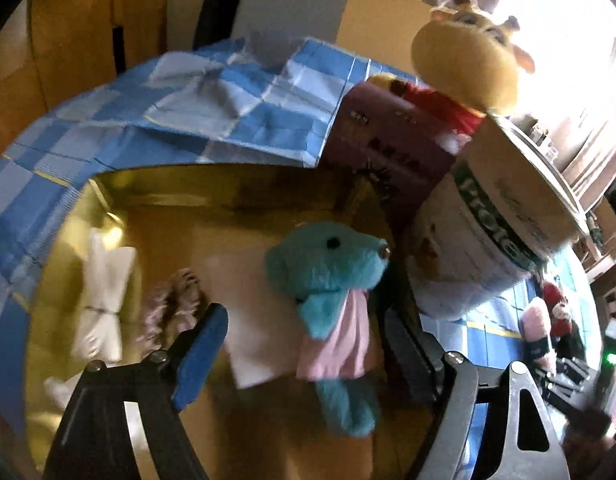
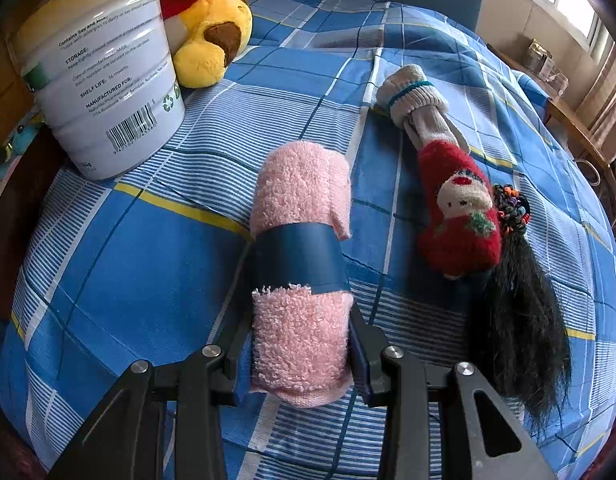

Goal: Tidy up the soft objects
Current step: 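Carry the blue bear to the gold tray and open left tool to drop it, then carry the rolled pink towel to the gold tray and release it with right tool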

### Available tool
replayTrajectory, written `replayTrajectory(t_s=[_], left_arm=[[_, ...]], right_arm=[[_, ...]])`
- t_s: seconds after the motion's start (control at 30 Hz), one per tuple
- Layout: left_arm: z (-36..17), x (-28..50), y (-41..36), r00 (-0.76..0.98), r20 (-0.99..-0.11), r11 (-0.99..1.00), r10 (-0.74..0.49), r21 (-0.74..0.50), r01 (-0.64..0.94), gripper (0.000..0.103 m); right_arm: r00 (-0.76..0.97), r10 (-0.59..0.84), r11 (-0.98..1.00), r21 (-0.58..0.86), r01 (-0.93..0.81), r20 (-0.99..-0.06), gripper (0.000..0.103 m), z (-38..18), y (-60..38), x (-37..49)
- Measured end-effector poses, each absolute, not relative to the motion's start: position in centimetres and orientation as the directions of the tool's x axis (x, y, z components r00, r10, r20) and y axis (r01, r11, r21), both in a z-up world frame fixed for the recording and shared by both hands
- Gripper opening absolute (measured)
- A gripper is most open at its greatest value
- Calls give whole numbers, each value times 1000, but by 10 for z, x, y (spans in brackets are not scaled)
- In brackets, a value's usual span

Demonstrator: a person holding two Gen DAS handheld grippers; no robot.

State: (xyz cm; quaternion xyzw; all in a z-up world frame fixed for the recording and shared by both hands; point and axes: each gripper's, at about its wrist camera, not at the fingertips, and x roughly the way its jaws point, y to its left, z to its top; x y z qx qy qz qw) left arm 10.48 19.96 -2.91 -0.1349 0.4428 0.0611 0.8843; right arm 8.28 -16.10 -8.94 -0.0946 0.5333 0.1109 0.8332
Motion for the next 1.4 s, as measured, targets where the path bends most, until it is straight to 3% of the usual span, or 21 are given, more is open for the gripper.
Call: replayTrajectory(t_s=[0.27,0.6,0.9,1.13,1.27,1.4], left_arm=[[-3,41,191,685,-724,973,80,-94,-213,84],[3,9,195,704,-705,985,85,-45,-164,84],[-2,3,206,707,-705,985,55,-76,-153,85],[-3,2,218,707,-704,980,74,-79,-180,85],[-3,3,226,704,-705,977,88,-77,-199,85],[-7,3,230,693,-715,976,94,-73,-207,85]], right_arm=[[413,65,961,-55,-270,-909,38,-88,-158,82],[395,53,985,-16,-169,-917,32,-62,-160,98],[469,-58,991,-106,-78,-881,32,18,-152,169],[583,-138,979,-199,-42,-800,32,105,-96,251],[669,-131,977,-210,-38,-732,32,156,-48,283],[772,-15,975,-182,-130,-635,32,208,19,296]])
